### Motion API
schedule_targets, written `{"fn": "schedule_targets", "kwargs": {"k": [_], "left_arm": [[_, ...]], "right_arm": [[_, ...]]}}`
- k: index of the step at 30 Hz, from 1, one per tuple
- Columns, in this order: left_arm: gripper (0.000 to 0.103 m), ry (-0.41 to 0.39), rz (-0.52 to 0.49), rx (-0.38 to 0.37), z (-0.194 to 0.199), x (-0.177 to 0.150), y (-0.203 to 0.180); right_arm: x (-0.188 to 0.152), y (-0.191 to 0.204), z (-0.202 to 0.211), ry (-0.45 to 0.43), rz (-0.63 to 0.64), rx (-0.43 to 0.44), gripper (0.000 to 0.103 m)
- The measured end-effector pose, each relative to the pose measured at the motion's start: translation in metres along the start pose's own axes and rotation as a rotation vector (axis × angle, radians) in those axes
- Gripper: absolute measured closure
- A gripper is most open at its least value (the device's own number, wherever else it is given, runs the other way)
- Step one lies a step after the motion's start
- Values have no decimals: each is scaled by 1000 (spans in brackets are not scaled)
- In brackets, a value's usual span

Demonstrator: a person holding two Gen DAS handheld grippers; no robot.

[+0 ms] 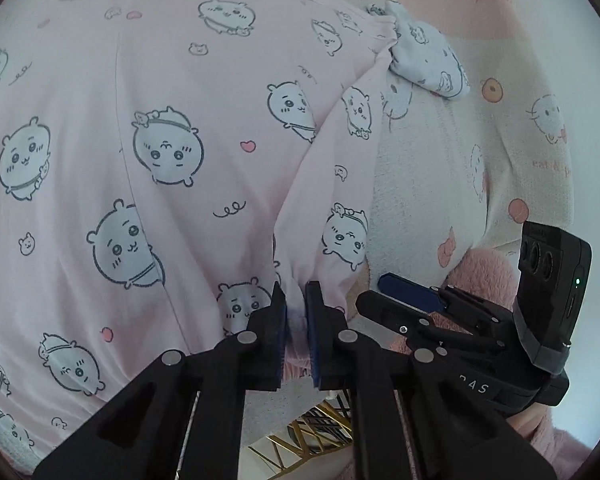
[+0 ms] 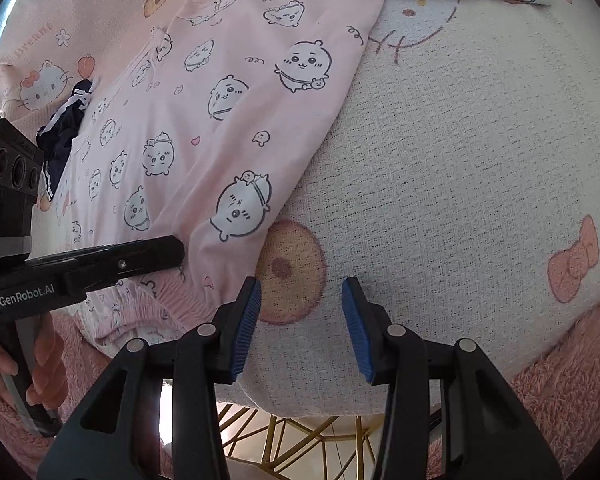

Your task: Fold clothes

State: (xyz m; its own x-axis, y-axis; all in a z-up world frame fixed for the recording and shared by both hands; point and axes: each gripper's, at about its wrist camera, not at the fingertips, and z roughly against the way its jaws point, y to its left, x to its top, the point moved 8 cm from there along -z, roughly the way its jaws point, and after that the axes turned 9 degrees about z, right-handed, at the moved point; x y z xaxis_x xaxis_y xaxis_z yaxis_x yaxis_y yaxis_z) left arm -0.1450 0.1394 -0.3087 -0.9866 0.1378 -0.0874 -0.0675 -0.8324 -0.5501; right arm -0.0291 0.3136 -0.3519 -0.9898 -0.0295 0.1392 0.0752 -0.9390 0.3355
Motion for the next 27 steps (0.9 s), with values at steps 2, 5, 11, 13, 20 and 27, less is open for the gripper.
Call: {"fn": "schedule_targets", "kwargs": {"k": [2, 5, 11, 13, 20, 27], "left_arm": [[93, -1, -15, -8, 5, -17, 0], [83, 19, -32, 20, -4, -25, -3], [90, 5, -67, -5, -13, -18, -25], [91, -45, -55, -35, 5, -18, -26], [92, -202, 14, -40, 78, -22, 1], [92, -295, 162, -17, 119, -48, 64]], "right_arm": [[4, 2, 2, -7, 2, 9, 60], [8, 3, 2, -11, 10, 8, 59], [12, 3, 2, -6, 2, 11, 59], [16, 5, 5, -12, 9, 23, 59], [50, 52, 4, -16, 142, 42, 58], [75, 132, -18, 10, 320, 63, 58]]}}
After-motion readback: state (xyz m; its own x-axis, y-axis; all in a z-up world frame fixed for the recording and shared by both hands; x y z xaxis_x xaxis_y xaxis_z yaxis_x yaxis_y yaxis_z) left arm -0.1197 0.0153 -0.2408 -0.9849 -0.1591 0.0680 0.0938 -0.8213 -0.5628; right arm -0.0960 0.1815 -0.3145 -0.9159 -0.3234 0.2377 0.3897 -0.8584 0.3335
